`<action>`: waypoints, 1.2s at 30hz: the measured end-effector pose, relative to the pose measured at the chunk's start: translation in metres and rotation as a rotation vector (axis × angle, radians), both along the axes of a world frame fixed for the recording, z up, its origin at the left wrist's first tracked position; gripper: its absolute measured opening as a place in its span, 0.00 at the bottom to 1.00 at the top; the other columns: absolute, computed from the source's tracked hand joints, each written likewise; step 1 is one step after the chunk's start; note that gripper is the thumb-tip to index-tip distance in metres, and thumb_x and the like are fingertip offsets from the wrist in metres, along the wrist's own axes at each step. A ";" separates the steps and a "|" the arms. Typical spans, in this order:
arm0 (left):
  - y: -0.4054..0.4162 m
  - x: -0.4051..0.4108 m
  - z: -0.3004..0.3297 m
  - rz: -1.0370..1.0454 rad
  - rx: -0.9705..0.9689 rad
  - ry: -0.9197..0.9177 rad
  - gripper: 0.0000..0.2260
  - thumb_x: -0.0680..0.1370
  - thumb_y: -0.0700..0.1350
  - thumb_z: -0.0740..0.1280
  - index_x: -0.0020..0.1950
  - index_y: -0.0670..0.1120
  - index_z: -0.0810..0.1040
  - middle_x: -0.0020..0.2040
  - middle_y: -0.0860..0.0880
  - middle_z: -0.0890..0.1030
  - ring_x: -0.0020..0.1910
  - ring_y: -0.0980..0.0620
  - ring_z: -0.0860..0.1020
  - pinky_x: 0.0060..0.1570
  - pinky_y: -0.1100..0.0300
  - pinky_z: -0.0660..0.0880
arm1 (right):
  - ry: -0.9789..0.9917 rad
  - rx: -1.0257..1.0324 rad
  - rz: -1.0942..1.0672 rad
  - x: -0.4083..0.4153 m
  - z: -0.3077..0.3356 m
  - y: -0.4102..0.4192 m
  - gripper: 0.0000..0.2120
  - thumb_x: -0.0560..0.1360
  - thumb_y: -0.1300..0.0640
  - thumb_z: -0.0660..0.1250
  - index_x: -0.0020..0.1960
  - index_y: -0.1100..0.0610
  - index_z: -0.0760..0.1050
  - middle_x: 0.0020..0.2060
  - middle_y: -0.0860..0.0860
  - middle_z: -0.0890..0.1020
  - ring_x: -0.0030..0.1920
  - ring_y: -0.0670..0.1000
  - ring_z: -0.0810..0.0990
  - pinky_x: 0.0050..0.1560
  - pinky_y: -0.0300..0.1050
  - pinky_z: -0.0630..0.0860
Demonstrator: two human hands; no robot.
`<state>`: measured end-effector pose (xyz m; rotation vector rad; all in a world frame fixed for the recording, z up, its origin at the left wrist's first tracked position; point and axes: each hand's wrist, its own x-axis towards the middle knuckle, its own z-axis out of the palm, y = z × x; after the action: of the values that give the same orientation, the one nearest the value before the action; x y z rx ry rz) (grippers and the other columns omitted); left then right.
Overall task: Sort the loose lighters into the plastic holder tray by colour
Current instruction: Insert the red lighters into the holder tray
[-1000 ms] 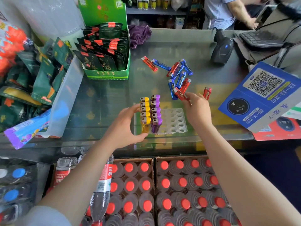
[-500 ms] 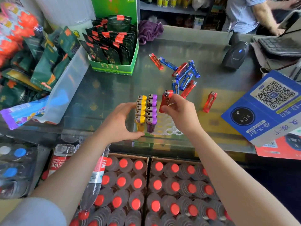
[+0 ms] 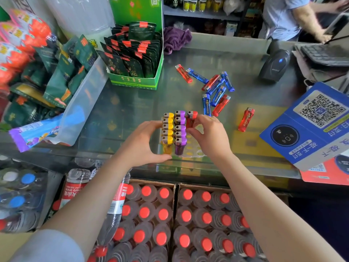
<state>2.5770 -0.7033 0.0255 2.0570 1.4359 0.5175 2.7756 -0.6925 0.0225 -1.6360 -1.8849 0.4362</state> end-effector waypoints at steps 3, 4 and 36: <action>0.001 -0.001 -0.001 -0.007 -0.017 -0.004 0.38 0.61 0.54 0.76 0.66 0.49 0.65 0.63 0.52 0.70 0.59 0.60 0.64 0.60 0.60 0.63 | -0.130 0.030 -0.040 -0.004 -0.002 -0.009 0.10 0.72 0.56 0.67 0.51 0.60 0.76 0.48 0.55 0.81 0.51 0.58 0.74 0.43 0.49 0.73; 0.001 -0.002 -0.001 -0.009 -0.021 -0.004 0.38 0.61 0.54 0.76 0.66 0.50 0.65 0.64 0.52 0.70 0.60 0.59 0.65 0.61 0.59 0.64 | -0.085 0.025 -0.052 -0.001 -0.001 -0.011 0.11 0.73 0.58 0.66 0.54 0.60 0.75 0.50 0.55 0.80 0.51 0.57 0.74 0.45 0.48 0.72; -0.005 0.002 0.008 0.000 -0.034 0.026 0.38 0.61 0.53 0.77 0.67 0.49 0.65 0.64 0.49 0.71 0.64 0.51 0.67 0.60 0.57 0.63 | 0.398 -0.176 -0.066 0.012 0.020 -0.033 0.09 0.70 0.64 0.70 0.47 0.56 0.74 0.38 0.53 0.83 0.31 0.43 0.78 0.31 0.27 0.71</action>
<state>2.5794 -0.7081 0.0336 2.0437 1.4503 0.4650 2.7872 -0.7255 0.0429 -1.5763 -1.5273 0.8515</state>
